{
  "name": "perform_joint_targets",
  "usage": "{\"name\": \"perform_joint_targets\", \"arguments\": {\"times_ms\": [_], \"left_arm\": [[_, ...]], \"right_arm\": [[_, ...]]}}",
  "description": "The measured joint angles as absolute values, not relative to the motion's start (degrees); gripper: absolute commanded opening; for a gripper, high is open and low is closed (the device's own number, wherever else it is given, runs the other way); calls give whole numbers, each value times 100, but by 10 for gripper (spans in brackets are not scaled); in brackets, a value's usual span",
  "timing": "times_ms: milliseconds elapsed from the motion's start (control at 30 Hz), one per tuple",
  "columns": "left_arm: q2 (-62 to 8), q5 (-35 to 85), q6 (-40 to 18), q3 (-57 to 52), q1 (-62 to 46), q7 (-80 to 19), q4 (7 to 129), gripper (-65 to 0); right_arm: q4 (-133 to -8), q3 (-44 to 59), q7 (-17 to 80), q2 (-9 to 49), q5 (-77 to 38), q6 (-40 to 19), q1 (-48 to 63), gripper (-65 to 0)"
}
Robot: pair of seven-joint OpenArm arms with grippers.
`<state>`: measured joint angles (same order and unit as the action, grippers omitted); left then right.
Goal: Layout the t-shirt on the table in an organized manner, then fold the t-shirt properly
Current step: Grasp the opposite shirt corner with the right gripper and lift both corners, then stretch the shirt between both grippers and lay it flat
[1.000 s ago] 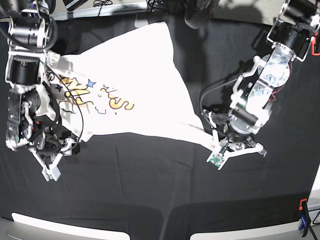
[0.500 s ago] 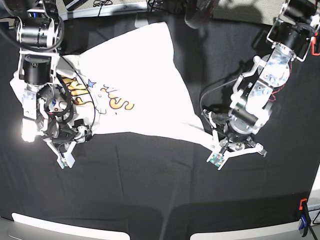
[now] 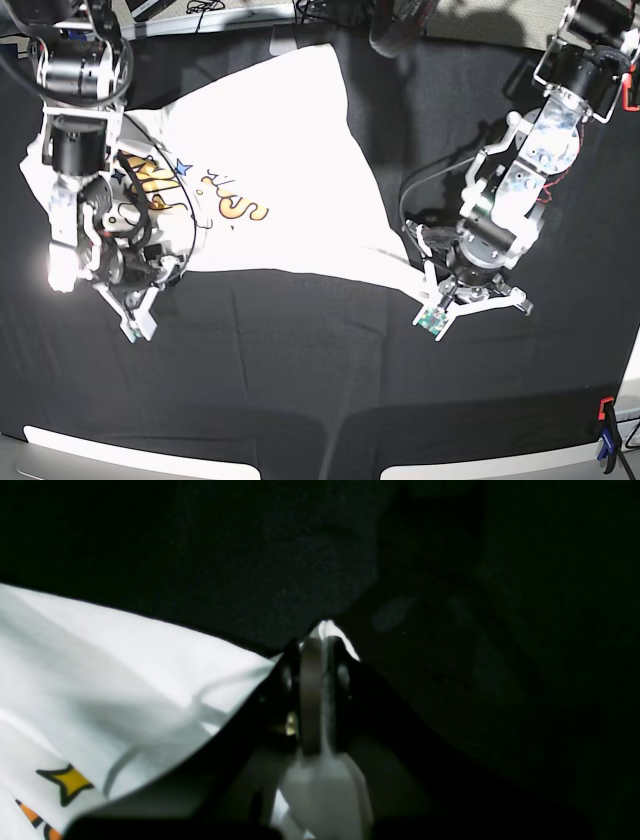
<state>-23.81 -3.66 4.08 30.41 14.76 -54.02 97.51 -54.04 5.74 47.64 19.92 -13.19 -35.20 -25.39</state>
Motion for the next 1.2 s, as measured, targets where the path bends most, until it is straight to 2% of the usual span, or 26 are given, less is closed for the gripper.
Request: {"name": "perform_joint_targets", "arguments": {"times_ms": [167, 500, 633, 900, 1067, 1200], "left_arm": [[-2383, -366, 408, 3041, 1476, -5404, 9751, -650], [-2383, -869, 408, 3041, 1492, -5273, 9751, -650], [-2381, -930, 410, 3041, 1492, -5275, 9751, -650], [-2423, -928, 408, 3041, 1479, -5402, 9751, -650], [-2757, -934, 408, 3041, 1485, -4766, 9751, -650], [-2980, -930, 408, 3041, 1494, -4491, 9747, -650]], "right_arm": [[-5400, 574, 5137, 1986, -1302, -3520, -3063, -650], [-5406, 574, 5111, 2067, -1164, -3577, -3745, -650], [-5411, 576, 4912, 2265, -803, -3535, -4110, -650], [-5411, 576, 5175, 2939, -790, -3404, -4285, -650], [-5411, 578, 5050, 3312, -895, -3404, -4370, -650], [-5411, 578, 4792, 3297, -904, -3404, -4410, -650]]}}
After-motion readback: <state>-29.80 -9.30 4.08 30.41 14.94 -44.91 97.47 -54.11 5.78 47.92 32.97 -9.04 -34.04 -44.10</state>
